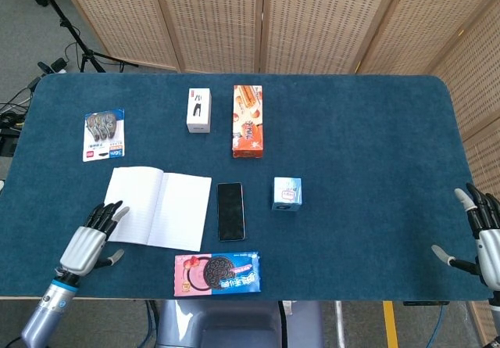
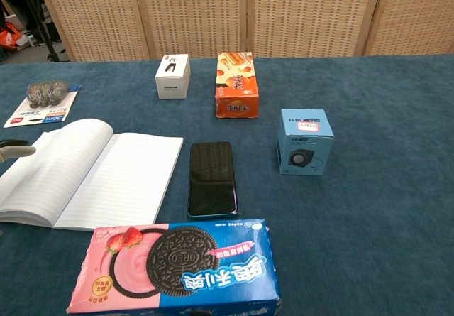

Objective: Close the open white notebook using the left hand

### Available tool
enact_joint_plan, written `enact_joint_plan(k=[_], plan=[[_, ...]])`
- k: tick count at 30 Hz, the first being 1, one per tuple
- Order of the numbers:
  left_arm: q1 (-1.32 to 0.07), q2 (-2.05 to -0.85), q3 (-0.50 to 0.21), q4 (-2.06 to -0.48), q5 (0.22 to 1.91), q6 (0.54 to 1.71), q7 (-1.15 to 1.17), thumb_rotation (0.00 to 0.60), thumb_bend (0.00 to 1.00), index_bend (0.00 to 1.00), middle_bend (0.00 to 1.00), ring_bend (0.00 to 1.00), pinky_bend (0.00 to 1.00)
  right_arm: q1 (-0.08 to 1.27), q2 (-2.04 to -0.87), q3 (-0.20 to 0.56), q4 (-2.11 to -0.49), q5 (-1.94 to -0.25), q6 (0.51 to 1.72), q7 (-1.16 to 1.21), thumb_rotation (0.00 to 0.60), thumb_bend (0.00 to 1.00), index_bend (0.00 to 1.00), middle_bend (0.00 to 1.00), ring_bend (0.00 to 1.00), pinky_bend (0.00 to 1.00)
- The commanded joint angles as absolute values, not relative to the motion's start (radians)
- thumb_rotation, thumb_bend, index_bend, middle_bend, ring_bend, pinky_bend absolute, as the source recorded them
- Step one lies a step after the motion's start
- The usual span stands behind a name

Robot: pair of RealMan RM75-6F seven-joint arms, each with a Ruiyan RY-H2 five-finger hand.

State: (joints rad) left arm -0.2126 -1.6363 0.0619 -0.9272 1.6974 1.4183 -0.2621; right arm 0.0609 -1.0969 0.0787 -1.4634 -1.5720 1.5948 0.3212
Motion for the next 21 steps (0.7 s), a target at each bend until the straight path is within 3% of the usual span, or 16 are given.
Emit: enact_joint_plan(k=[1, 21], plan=[[-0.215, -1.663, 0.052, -0.893, 1.685, 1.423, -0.260, 0.600, 0.24, 0.00, 0.00, 0.00, 0.00, 0.060, -1.096, 0.079, -1.463, -1.571, 1.595, 0.325, 0.600, 0.00, 0.00, 0.00, 0.00, 0.00], [-0.251, -1.729, 0.033, -0.782, 1.634, 1.365, -0.286, 0.600, 0.24, 0.00, 0.00, 0.00, 0.00, 0.060, -1.092, 0.082, -1.460, -1.565, 1.590, 0.340, 0.600, 0.00, 0.00, 0.00, 0.00, 0.00]])
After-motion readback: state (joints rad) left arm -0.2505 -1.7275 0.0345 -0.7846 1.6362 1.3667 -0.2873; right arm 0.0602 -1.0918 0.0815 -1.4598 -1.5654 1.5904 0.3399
